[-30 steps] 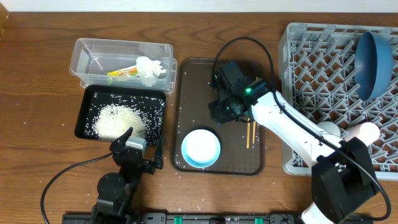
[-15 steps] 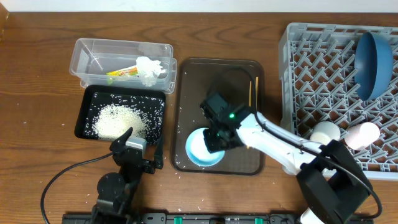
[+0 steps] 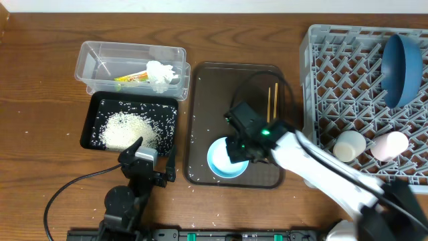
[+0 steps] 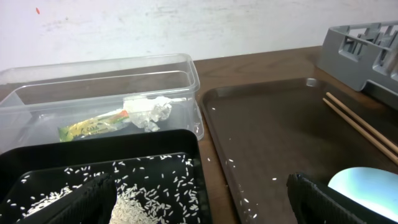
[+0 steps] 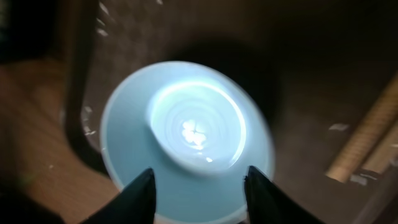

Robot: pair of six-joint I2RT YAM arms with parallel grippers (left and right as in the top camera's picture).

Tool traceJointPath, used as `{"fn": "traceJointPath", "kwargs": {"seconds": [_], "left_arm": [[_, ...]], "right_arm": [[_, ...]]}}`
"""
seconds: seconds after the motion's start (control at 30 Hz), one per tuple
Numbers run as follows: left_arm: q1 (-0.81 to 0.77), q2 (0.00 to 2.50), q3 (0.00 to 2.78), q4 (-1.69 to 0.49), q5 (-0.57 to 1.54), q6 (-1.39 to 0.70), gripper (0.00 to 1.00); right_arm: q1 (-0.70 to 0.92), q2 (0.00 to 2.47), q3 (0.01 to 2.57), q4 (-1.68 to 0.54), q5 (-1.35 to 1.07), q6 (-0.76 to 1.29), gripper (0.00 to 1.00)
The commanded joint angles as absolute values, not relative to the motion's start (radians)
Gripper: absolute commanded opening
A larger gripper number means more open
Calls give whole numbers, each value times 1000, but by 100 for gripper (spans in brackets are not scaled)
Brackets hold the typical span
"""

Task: Sort waste into correct bins and load items into the dishwasher rack
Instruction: 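Move the right gripper to the light-blue bowl and grasp its rim, then lift the light-blue bowl and set it in the dish rack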

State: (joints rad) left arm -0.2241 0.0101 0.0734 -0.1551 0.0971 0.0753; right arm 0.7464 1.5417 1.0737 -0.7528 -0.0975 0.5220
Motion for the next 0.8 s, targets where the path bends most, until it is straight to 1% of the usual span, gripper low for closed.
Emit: {"fn": "traceJointPath", "kwargs": {"seconds": [0.0, 0.13, 0.33, 0.37, 0.43, 0.53, 0.57, 0.6, 0.7, 0.77], "left_arm": [[-219, 4, 48, -162, 86, 70, 91], [-219, 4, 48, -162, 86, 70, 90], [-219, 4, 48, -162, 86, 70, 90], [-219, 4, 48, -162, 86, 70, 90], [-219, 4, 48, -162, 86, 70, 90], [-219, 4, 48, -162, 86, 70, 90], [-219, 4, 48, -162, 86, 70, 90], [-219, 4, 48, -162, 86, 70, 90], [-219, 4, 48, -162, 86, 70, 91], [-219, 4, 48, -162, 86, 70, 90]], "right_arm": [[720, 1456, 1096, -792, 28, 504, 46], [722, 1470, 1079, -825, 49, 504, 43], [722, 1599, 999, -715, -17, 509, 40], [722, 1628, 997, -713, -16, 527, 38], [720, 1685, 998, -694, -25, 550, 30], [714, 1707, 998, -663, -61, 550, 9], [713, 1702, 1002, -663, -58, 550, 4], [712, 1689, 1007, -670, -44, 550, 1], [712, 1623, 1026, -701, 70, 565, 1], [712, 1550, 1042, -735, 205, 569, 1]]}}
